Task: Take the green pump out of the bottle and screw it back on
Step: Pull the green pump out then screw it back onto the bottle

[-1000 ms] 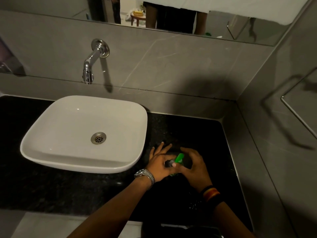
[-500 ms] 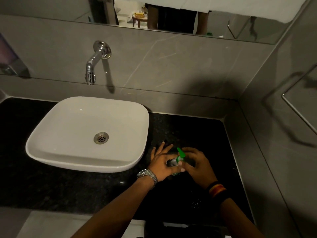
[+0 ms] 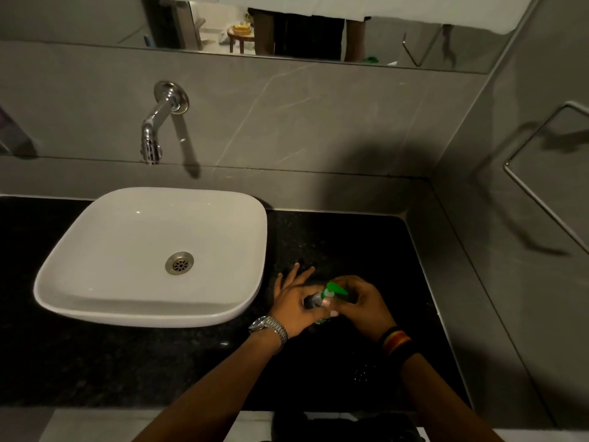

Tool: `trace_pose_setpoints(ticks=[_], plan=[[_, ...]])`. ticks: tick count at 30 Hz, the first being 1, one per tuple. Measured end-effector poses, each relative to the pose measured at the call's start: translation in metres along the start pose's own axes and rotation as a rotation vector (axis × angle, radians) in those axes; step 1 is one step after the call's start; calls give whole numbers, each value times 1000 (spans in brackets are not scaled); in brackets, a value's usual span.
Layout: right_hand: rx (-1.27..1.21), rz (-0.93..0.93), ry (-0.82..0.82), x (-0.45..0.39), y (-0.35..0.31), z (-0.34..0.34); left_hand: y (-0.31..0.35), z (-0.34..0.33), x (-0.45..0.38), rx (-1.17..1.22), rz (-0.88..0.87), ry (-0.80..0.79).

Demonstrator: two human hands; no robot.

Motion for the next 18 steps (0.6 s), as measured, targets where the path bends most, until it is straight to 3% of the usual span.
trace_pose_setpoints(ticks=[4,9,13,18], plan=[[79,-75,58,1,3,-1,0,0,1,-35,7,12],[139,82,-86,0,-8,-10,-2,-2,2,-32,5,15],[357,50,40,-6,-10,0,-3,-2,0,-56,4,8],[255,127,-11,-1,-15,-4,-1,0,1,-72,15,11]])
Point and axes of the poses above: each hand's wrist, its own x-axis away from the middle knuckle, its own z-axis out of the back of the hand, y = z × x, the point moved 10 cm from there along -x, towards the middle knuckle, and after that the axes turned 9 degrees about z, right-handed, at the moved point
